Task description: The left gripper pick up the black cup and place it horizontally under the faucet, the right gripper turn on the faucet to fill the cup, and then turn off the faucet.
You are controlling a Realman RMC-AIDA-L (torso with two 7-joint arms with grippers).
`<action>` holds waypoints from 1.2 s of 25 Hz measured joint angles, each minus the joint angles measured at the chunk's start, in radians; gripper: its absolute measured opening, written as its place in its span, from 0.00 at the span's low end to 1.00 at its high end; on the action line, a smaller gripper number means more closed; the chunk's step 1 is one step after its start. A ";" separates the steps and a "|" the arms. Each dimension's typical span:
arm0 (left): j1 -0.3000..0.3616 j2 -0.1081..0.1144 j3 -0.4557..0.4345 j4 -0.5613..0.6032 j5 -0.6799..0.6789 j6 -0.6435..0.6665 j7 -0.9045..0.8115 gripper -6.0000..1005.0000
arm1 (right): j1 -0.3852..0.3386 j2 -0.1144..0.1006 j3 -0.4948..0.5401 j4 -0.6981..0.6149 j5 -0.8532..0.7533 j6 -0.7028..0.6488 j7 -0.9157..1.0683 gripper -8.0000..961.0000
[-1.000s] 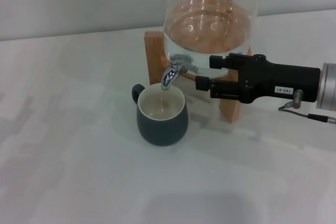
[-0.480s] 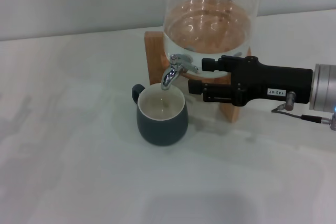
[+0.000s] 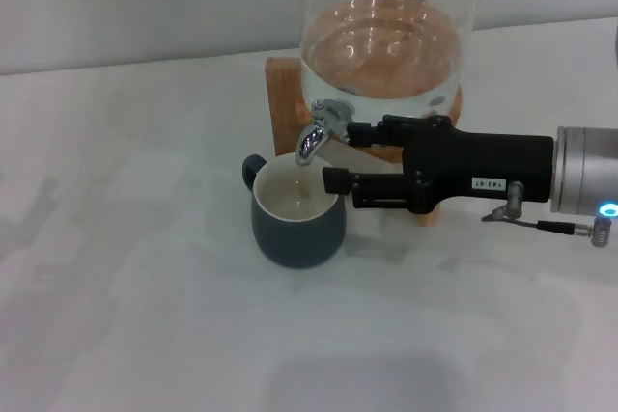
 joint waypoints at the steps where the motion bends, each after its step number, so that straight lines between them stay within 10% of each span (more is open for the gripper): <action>1: 0.000 0.000 0.000 0.000 0.000 0.000 0.000 0.88 | 0.000 0.000 0.000 -0.001 0.000 0.009 -0.001 0.80; 30: 0.014 0.000 0.000 0.000 0.000 -0.009 -0.005 0.88 | -0.021 -0.002 0.043 0.011 -0.001 0.062 -0.008 0.80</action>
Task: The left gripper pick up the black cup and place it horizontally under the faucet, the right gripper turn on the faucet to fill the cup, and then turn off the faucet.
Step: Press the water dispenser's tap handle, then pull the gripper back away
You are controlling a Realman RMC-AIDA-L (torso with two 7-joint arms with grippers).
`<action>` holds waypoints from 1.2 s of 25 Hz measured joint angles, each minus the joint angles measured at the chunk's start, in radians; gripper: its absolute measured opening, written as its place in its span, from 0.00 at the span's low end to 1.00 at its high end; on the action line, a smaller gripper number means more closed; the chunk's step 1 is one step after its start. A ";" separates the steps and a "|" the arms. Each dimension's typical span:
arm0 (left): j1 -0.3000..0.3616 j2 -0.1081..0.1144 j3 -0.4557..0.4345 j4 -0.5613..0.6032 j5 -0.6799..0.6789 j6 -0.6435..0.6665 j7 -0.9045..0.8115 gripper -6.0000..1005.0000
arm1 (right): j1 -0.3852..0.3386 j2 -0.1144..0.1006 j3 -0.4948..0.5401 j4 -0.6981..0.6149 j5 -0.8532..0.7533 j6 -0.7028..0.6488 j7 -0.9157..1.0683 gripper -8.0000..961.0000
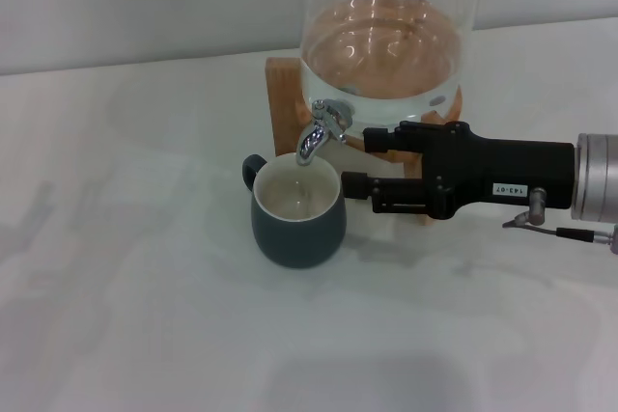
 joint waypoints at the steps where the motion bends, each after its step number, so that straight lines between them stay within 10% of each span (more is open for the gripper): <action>1: 0.000 0.000 0.000 0.000 0.000 0.000 0.000 0.88 | 0.000 0.000 -0.003 0.001 -0.001 -0.007 0.001 0.80; 22: 0.001 0.000 0.000 0.000 0.000 -0.002 -0.001 0.88 | 0.025 0.002 -0.073 -0.011 -0.004 -0.040 0.005 0.80; 30: 0.004 0.000 0.000 0.000 0.000 0.000 -0.002 0.88 | 0.007 -0.001 0.064 0.001 -0.001 0.123 0.005 0.80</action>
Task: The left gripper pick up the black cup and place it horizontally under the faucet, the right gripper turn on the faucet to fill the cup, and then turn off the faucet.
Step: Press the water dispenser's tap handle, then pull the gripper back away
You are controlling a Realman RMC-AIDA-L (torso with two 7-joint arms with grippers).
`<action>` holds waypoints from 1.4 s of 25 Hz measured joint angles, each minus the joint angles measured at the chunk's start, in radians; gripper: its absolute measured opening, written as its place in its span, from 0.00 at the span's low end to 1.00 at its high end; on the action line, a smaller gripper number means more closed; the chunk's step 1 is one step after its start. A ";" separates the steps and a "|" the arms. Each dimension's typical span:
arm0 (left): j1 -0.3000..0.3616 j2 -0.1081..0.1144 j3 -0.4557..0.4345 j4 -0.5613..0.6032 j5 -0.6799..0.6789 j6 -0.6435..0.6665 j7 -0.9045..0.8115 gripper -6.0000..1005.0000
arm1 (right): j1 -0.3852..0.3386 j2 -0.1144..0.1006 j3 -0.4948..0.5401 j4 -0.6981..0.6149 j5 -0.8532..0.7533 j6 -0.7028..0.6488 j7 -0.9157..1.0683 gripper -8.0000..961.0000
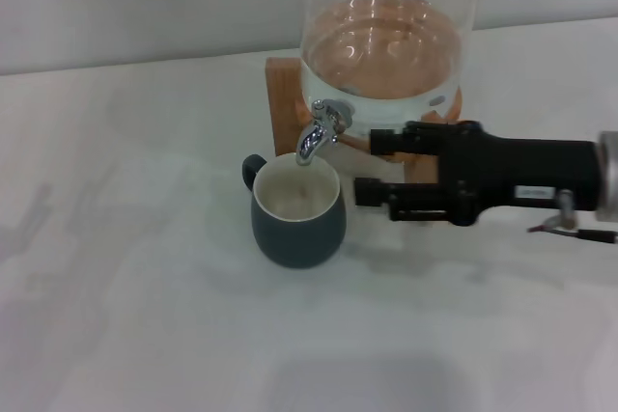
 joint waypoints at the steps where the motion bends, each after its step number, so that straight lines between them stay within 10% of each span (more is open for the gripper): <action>1: 0.000 0.000 0.000 0.000 0.000 0.002 0.000 0.88 | -0.003 0.000 0.020 0.002 0.002 0.032 -0.002 0.80; 35: 0.002 0.000 0.004 0.054 0.007 -0.046 -0.034 0.88 | 0.017 0.004 -0.066 0.014 0.033 0.041 -0.023 0.80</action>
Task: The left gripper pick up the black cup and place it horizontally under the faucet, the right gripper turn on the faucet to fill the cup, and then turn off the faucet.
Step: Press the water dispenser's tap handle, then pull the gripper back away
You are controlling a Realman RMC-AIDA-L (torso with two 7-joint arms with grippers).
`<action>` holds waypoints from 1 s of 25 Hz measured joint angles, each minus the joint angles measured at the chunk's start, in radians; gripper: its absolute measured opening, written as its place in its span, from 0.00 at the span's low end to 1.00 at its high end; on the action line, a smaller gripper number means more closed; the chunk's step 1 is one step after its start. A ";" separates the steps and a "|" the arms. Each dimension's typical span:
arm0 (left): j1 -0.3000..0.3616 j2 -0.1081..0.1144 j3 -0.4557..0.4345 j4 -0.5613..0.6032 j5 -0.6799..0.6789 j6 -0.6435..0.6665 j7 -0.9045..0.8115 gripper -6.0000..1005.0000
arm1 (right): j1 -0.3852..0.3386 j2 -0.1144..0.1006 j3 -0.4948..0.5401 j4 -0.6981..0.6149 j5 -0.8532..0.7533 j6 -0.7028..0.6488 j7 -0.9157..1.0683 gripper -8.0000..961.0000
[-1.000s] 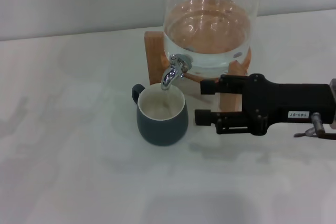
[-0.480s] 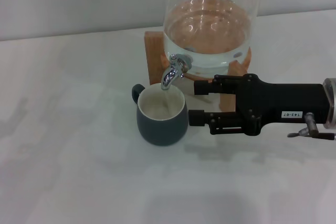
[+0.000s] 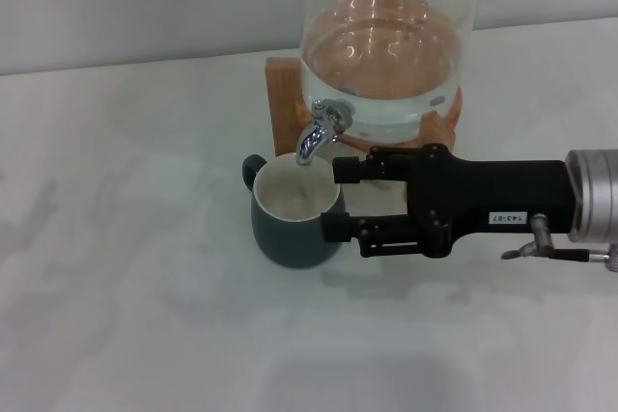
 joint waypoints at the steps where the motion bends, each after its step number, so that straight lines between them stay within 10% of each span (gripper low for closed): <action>1: 0.000 0.000 0.001 0.000 0.001 -0.010 0.005 0.88 | 0.000 0.000 -0.005 0.000 -0.001 -0.009 0.000 0.80; 25: 0.020 0.001 -0.003 0.002 0.000 -0.021 0.028 0.88 | -0.052 -0.001 -0.175 -0.106 0.016 -0.316 0.031 0.80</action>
